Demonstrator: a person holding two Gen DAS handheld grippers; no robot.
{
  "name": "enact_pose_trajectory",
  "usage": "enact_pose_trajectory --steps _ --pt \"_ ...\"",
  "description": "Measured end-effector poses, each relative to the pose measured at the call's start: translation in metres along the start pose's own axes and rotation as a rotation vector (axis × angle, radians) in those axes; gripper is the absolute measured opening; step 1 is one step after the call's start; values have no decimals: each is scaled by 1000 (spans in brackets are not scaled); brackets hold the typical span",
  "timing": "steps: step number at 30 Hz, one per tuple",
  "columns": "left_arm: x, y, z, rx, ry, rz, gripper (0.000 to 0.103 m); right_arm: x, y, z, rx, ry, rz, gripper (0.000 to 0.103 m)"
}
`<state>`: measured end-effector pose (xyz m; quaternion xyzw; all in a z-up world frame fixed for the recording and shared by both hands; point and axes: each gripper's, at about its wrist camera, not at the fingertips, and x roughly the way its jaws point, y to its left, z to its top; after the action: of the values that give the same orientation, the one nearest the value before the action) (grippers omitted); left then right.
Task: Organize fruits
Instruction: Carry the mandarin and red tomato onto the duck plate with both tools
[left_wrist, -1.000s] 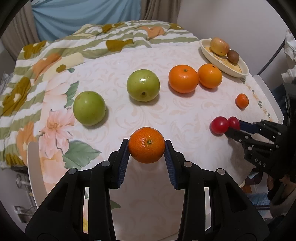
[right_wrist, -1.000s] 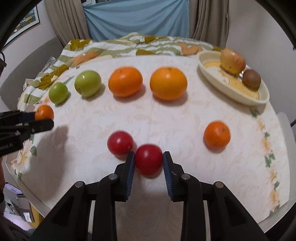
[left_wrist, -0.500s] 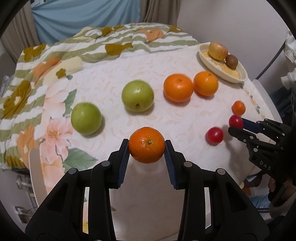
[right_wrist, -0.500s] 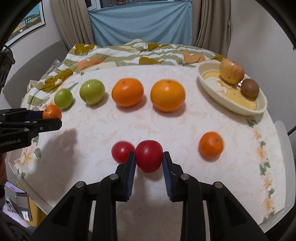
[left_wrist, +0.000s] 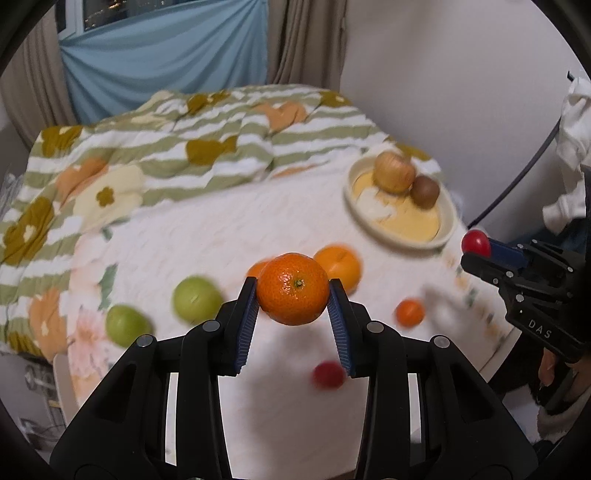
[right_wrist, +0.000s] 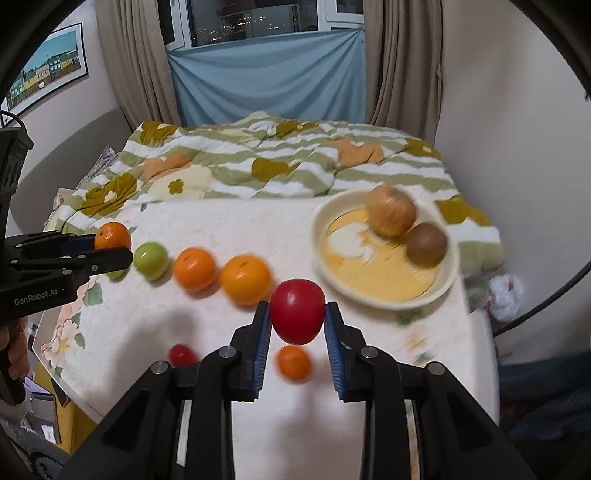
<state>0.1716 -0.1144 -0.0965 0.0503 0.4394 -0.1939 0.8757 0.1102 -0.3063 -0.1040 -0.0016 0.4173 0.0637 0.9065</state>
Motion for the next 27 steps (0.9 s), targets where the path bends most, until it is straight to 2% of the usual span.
enact_pose_trajectory --steps 5,13,18,27 --pt "13 -41 29 -11 -32 -1 44 -3 -39 13 -17 -10 14 27" --pt "48 -93 67 -34 -46 -44 44 3 -86 25 -54 -3 48 27" --pt "81 -108 86 -7 -15 -66 44 19 -105 28 -33 13 52 27" --pt "153 -110 112 41 89 -114 44 50 -130 30 55 70 27 27"
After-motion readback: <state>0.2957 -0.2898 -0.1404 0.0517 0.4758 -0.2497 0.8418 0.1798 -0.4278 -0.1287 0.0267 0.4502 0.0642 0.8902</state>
